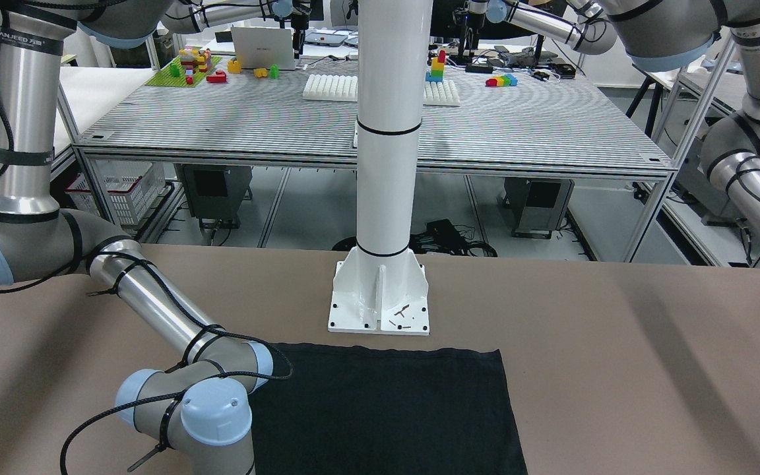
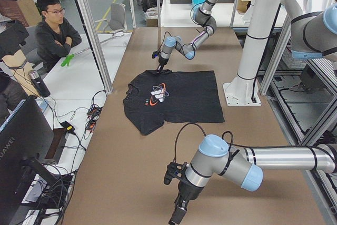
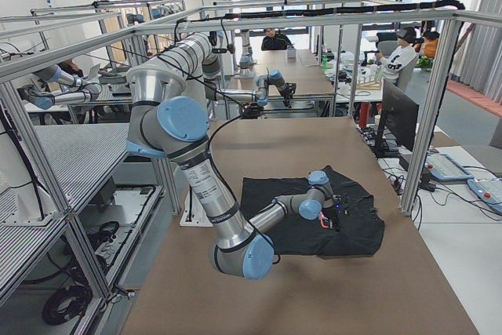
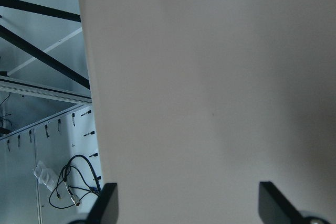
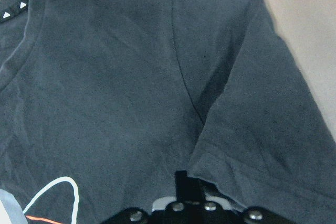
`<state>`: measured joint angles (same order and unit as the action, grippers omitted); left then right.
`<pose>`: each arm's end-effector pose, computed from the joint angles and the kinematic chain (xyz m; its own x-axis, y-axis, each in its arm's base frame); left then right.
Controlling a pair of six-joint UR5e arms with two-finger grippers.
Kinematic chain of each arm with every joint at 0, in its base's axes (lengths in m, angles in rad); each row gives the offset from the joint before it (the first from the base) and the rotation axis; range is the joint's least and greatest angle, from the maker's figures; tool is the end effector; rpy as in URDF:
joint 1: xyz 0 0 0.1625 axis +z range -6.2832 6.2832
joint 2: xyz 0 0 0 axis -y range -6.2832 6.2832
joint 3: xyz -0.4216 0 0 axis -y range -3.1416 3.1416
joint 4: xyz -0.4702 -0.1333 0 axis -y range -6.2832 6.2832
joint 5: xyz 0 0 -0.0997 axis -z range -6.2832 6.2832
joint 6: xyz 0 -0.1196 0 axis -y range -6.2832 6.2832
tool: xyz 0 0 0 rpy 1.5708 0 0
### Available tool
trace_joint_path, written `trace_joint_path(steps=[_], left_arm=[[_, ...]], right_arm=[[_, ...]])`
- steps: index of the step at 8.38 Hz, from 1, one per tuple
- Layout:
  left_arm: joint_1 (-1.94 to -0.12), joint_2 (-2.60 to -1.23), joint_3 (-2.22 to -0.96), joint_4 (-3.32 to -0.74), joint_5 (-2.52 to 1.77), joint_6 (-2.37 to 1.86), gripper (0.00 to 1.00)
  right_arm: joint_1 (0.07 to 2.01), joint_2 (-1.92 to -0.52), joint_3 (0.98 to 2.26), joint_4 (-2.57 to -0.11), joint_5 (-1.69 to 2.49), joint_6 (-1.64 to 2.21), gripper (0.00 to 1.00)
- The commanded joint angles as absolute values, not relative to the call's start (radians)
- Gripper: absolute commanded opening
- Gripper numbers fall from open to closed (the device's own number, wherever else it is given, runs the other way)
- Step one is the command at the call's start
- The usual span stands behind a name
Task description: Fold clothes
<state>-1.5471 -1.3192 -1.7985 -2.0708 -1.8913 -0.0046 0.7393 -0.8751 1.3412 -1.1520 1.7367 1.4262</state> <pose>-0.0836 -0.5079 0.6373 0.9455 0.1628 -0.2821 -0.0167 0.8893 0.4570 -0.5477 -0.6530 0.2724 0.5453 0.3049 0.7808 -0.4967 0.8679 0.0080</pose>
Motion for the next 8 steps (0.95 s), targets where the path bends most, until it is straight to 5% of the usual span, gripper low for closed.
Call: trace_joint_path(steps=[1, 8], left_arm=[[-1.546, -1.319, -1.798, -2.071, -1.891, -0.005, 0.94], [-1.548, -1.319, -1.798, -2.071, -1.893, -0.005, 0.94]], right_arm=[[0.738, -0.831, 1.301, -1.149, 1.704, 1.436, 0.0], [0.699, -0.816, 1.289, -1.149, 1.698, 1.486, 0.0]])
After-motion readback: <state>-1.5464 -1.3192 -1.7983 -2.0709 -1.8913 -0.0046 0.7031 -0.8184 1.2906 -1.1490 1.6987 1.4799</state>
